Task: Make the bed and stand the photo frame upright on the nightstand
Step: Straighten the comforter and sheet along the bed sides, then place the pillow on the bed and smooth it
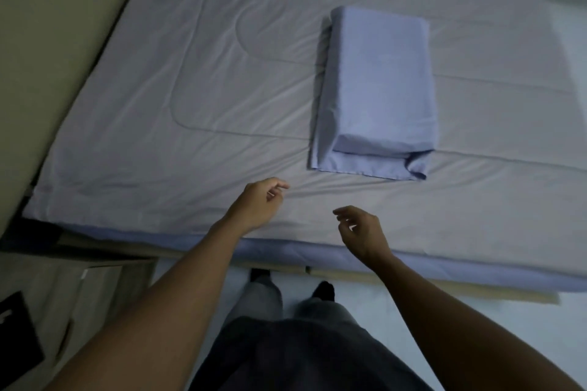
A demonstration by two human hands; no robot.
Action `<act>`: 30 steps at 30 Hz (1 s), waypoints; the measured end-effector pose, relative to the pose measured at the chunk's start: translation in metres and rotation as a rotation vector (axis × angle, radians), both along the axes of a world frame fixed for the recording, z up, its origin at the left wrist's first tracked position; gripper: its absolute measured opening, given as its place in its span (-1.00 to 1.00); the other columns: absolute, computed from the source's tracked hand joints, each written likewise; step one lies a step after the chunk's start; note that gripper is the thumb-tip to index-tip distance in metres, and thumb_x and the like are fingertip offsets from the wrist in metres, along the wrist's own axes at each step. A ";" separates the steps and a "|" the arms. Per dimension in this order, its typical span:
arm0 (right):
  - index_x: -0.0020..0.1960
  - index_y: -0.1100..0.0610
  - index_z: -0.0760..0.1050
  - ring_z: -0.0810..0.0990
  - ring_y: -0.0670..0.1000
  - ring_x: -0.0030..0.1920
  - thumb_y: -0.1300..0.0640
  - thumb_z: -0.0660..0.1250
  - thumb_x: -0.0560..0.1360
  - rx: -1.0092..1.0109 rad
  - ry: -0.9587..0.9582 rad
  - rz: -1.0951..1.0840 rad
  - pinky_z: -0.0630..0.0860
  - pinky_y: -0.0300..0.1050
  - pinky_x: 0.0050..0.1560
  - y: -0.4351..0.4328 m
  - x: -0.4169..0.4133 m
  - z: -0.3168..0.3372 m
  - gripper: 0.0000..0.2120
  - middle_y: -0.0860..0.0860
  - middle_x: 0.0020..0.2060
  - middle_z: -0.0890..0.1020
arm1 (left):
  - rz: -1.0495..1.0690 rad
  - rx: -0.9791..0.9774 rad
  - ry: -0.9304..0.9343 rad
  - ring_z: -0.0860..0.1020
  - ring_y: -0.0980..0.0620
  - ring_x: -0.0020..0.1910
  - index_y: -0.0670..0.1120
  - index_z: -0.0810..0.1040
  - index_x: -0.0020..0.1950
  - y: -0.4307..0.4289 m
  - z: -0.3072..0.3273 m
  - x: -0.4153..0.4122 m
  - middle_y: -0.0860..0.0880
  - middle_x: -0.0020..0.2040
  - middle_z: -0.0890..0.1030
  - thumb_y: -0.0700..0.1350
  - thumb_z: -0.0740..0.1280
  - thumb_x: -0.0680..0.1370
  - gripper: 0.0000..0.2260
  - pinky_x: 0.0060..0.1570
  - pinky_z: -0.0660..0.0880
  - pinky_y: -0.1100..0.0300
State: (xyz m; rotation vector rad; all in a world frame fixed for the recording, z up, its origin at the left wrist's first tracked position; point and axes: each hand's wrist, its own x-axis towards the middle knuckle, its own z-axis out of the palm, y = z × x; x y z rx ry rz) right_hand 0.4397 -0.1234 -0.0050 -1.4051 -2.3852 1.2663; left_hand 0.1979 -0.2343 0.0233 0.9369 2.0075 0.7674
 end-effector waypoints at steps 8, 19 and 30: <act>0.16 0.09 0.64 0.63 -0.09 -0.09 0.27 0.29 0.51 -0.029 0.044 -0.152 0.56 -0.23 -0.03 0.034 0.023 0.003 -0.72 -0.02 -0.03 0.69 | -0.103 -0.053 0.040 0.63 0.00 -0.12 0.12 0.61 0.11 0.070 0.005 0.019 -0.01 -0.05 0.66 -0.09 0.26 0.56 -0.78 -0.01 0.61 0.09; 0.16 0.10 0.62 0.62 -0.11 -0.09 0.29 0.29 0.51 0.014 0.029 -0.263 0.47 -0.38 -0.04 0.116 0.042 -0.015 -0.72 0.02 -0.01 0.71 | -0.181 -0.144 -0.021 0.63 0.03 -0.12 0.20 0.60 0.09 0.169 -0.020 0.042 0.03 -0.03 0.65 -0.04 0.25 0.52 -0.78 0.00 0.61 0.09; 0.32 0.15 0.50 0.57 -0.02 0.13 0.25 0.30 0.55 0.002 0.044 -0.319 0.46 -0.20 0.14 0.266 0.057 -0.070 -0.66 0.06 0.18 0.62 | 0.101 -0.162 0.039 0.54 -0.06 0.26 -0.12 0.55 0.31 0.293 -0.072 0.067 -0.08 0.29 0.58 -0.19 0.33 0.58 -0.70 0.18 0.38 0.27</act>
